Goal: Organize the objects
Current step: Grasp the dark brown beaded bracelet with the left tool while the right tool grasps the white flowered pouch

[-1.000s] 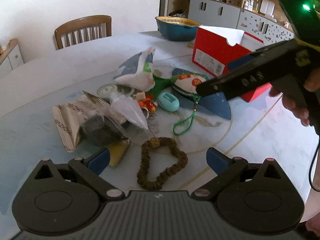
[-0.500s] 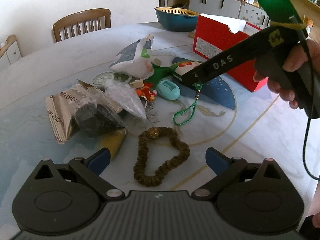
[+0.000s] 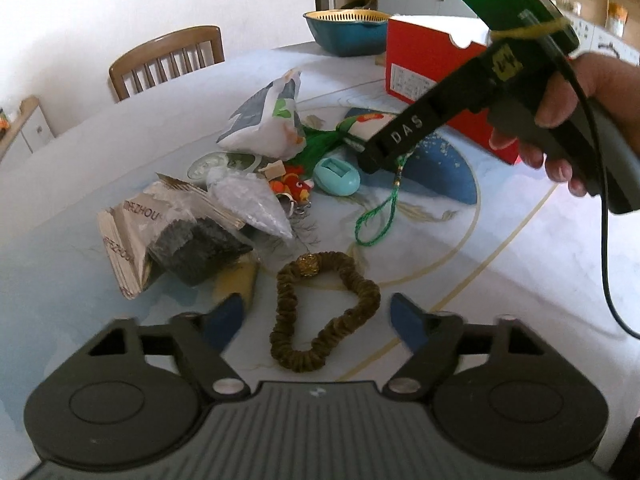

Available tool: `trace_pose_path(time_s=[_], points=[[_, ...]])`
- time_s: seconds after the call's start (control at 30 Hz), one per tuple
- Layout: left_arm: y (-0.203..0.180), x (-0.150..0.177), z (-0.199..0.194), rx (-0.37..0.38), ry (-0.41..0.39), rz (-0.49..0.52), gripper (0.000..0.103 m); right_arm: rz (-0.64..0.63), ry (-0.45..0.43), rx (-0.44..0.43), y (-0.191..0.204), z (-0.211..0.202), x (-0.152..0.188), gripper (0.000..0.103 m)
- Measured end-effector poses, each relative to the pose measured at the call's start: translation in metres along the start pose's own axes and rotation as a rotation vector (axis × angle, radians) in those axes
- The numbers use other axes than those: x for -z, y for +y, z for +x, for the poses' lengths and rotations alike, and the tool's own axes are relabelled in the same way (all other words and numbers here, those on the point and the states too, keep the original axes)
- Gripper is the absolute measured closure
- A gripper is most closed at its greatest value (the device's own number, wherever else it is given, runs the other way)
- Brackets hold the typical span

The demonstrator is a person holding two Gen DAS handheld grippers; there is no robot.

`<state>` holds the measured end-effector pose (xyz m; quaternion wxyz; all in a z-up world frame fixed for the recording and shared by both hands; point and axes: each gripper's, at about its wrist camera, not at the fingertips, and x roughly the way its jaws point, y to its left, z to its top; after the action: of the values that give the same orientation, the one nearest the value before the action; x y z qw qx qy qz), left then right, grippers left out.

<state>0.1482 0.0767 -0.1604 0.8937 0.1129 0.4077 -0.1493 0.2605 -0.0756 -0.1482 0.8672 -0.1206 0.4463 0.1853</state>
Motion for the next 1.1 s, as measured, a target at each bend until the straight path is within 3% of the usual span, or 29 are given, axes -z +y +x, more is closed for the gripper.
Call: trace_pose_path(time_s=[0.07,0.33,0.5,0.67,1.1], points=[[0.0,-0.002,-0.002,0.041,0.007,-0.017,0.038,0.025,0.004,-0.005,-0.004,0.001,0.0,0.024],[-0.002,-0.003,0.01,0.046,0.05,-0.055,0.038,0.007,0.0,-0.001,-0.004,0.001,-0.001,0.034],[-0.007,-0.006,0.009,0.046,0.042,-0.055,0.069,0.009,-0.01,-0.003,-0.007,-0.002,0.002,0.041],[-0.009,-0.007,0.008,0.037,0.044,-0.07,0.086,0.016,-0.03,-0.021,-0.01,-0.014,0.007,0.043],[-0.003,-0.023,-0.011,0.059,0.017,-0.153,0.091,-0.04,-0.082,-0.08,-0.02,-0.086,0.019,0.043]])
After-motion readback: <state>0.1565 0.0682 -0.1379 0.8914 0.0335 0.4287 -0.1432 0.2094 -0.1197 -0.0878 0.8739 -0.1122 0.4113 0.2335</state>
